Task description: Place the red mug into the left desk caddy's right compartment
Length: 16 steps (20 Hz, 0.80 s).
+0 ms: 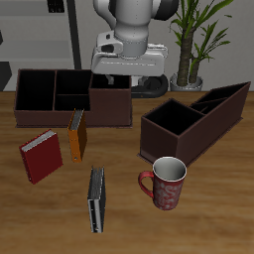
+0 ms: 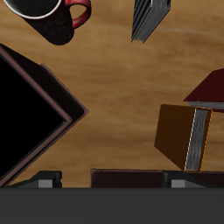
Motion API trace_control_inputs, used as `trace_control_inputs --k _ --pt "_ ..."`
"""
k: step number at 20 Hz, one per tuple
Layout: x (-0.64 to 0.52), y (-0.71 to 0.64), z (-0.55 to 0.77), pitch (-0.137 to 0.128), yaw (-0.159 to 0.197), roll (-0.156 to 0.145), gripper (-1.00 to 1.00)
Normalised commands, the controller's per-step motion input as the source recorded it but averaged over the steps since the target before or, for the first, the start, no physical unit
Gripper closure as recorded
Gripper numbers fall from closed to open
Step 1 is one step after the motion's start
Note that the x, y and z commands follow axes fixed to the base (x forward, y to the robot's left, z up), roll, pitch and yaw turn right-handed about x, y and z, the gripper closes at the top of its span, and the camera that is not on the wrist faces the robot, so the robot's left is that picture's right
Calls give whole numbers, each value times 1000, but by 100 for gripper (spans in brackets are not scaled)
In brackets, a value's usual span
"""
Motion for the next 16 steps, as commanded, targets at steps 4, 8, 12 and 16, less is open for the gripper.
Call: trace_control_inputs --k 4,8,12,16 --pt "73 30 -7 5 3 8 -100" --pt "173 3 63 -6 -14 -15 -100" --pt "320 81 77 -12 -33 -39 -100" --pt "338 207 141 -40 -14 19 -100"
